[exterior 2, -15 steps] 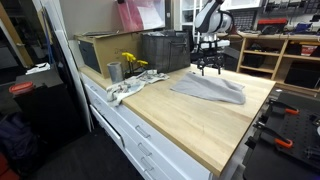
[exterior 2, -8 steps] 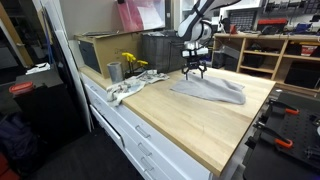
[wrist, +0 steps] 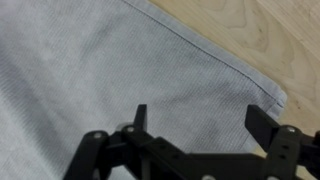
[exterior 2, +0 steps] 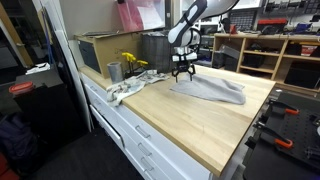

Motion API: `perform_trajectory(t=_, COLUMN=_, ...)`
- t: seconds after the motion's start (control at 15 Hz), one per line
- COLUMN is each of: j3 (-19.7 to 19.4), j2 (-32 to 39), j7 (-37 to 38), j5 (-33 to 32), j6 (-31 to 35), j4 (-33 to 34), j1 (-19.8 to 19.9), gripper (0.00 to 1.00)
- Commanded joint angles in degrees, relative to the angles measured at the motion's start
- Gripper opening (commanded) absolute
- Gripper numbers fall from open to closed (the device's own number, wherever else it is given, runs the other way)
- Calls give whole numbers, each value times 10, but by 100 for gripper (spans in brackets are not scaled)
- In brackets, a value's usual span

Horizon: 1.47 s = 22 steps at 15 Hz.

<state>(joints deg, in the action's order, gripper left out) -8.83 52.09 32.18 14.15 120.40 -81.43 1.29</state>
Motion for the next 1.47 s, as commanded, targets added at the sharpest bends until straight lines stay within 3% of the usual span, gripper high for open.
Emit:
perform_trajectory(t=0.0, j3=2, j2=48, j7=31, j5=-13, j6=24, j4=55, j1=-13, gripper=100)
perform_trajectory(t=0.13, j3=0, j2=71, j7=43, j5=-20, j6=41, j4=74, j1=-20, gripper=100)
perform_trajectory(t=0.2, j3=-3, j2=80, j7=48, j5=-25, j6=49, j4=81, j1=-23, gripper=75)
perform_trajectory(t=0.33, j3=-4, j2=92, j7=59, j5=-31, j6=52, j4=94, j1=-24, gripper=66)
perform_trajectory(t=0.8, j3=10, j2=78, j7=88, j5=-19, j6=11, j4=97, j1=-8, gripper=12)
perform_trajectory(t=0.93, j3=21, j2=74, j7=94, j5=-9, j6=-6, j4=102, j1=-5, gripper=1)
perform_trajectory(t=1.4, j3=56, j2=84, j7=123, j5=21, j6=-30, j4=149, j1=-7, gripper=1)
